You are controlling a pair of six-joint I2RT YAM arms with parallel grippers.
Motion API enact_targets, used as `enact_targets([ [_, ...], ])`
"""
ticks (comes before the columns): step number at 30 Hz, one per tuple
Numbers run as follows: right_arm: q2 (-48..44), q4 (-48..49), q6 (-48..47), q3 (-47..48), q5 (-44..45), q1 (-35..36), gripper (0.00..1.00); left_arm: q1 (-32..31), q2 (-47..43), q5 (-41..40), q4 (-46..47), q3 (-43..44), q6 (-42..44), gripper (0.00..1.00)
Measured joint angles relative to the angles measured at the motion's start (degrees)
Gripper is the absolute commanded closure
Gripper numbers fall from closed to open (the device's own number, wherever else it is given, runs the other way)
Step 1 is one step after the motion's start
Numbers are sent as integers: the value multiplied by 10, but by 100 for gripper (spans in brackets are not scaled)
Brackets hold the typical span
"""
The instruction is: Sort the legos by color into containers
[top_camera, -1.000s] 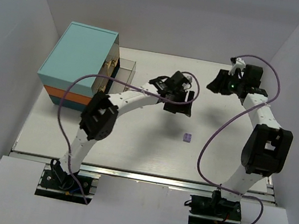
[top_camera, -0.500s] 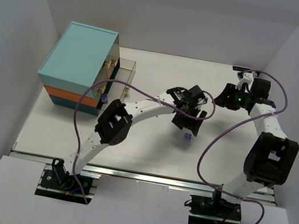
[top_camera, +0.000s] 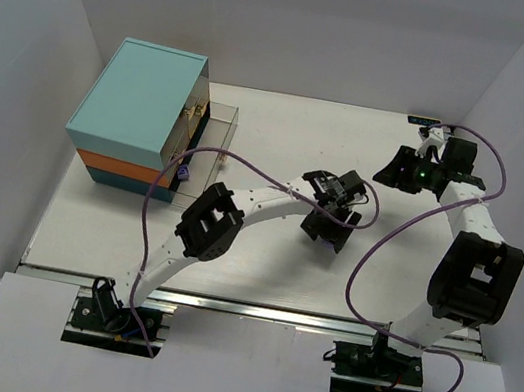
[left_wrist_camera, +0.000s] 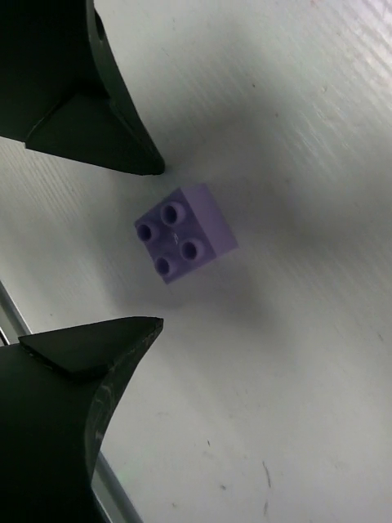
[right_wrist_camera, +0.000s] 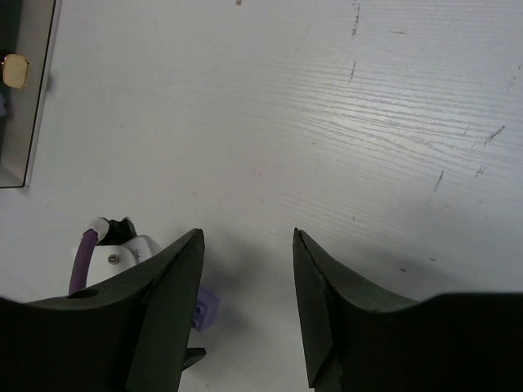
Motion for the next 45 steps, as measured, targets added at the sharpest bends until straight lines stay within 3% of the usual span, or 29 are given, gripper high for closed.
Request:
enact_targets([
  [7, -16, 1, 2, -15, 0, -8, 47, -12, 18, -60, -1, 25, 0, 36],
  [13, -29, 0, 2, -28, -1, -9, 48, -13, 19, -96, -3, 25, 2, 56],
  [17, -36, -2, -13, -29, -3, -9, 50, -13, 16, -116, 4, 19, 2, 73],
  [18, -38, -5, -20, -29, -5, -9, 53, -14, 11, -122, 9, 11, 0, 83],
  [21, -46, -21, -73, -30, -34, -5, 65, -10, -21, -143, 25, -44, -6, 99],
  [22, -49, -29, -94, -31, -45, -4, 92, -6, -37, -151, 25, -69, -7, 100],
  [23, -52, -35, -118, -36, -56, 0, 100, 0, -54, -161, 25, -94, -8, 100],
  [27, -56, -65, -184, -53, -83, 21, 100, 46, -124, -195, 10, -160, -9, 100],
  [34, -56, -83, -228, -67, -87, 73, 100, 181, -234, -283, -10, -167, 11, 100],
  [45, -50, -85, -234, -67, -66, 115, 100, 281, -260, -382, -47, -231, 30, 91],
])
